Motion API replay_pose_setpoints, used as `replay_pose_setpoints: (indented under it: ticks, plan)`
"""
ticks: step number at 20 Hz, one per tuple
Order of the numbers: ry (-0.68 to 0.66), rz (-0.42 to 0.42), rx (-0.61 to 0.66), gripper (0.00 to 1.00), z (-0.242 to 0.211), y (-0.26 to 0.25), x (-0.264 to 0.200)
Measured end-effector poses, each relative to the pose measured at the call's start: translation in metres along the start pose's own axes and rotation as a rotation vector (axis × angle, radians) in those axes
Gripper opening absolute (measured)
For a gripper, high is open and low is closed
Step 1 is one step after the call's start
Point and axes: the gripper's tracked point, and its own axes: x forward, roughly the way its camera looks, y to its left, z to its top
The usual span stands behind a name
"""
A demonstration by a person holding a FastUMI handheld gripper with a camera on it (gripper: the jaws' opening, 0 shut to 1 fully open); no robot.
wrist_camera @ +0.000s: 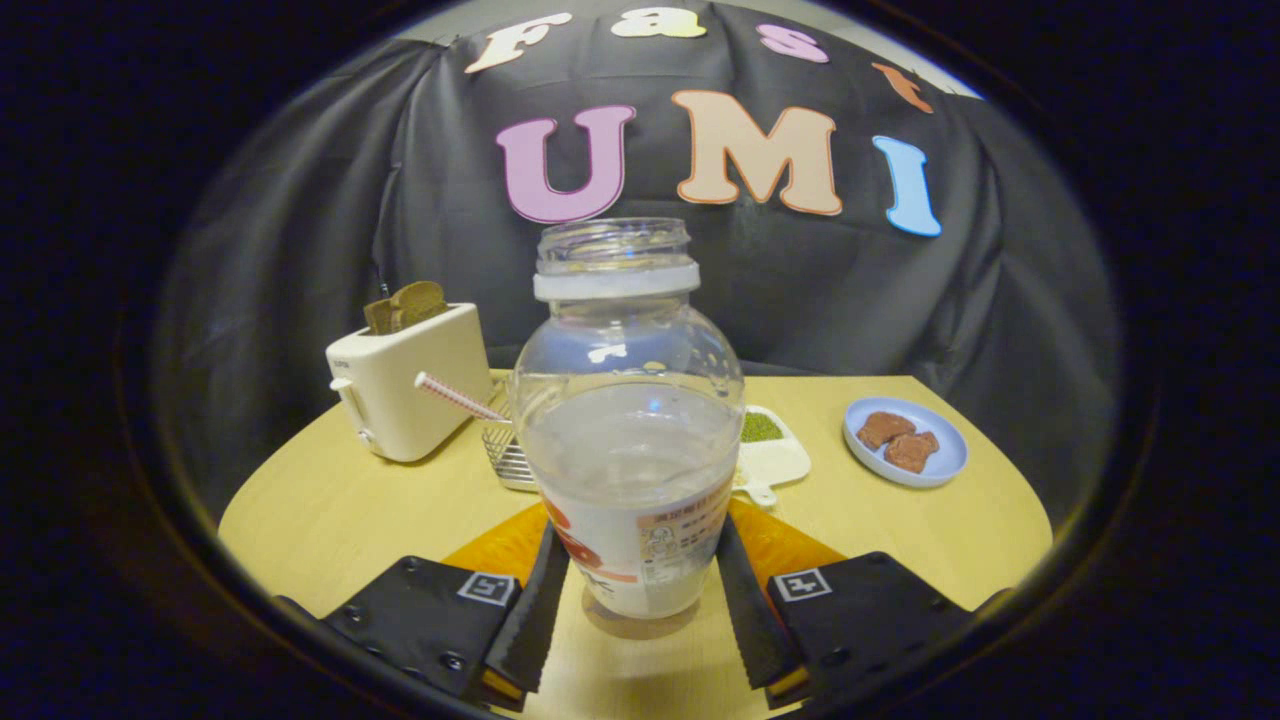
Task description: Take the bottle from table, then pour the juice into the cup, finally place the bottle on the coaster
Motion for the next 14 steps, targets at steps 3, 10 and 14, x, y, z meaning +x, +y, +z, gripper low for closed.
replay_pose_setpoints:
  ticks: [3,10,14]
  plan:
    - [0.000,0.000,0.030,0.78,-0.010,-0.003,0.008]
    - [0.062,0.012,0.001,0.79,-0.042,0.004,0.023]
    - [0.032,0.015,0.013,0.79,-0.040,0.004,0.024]
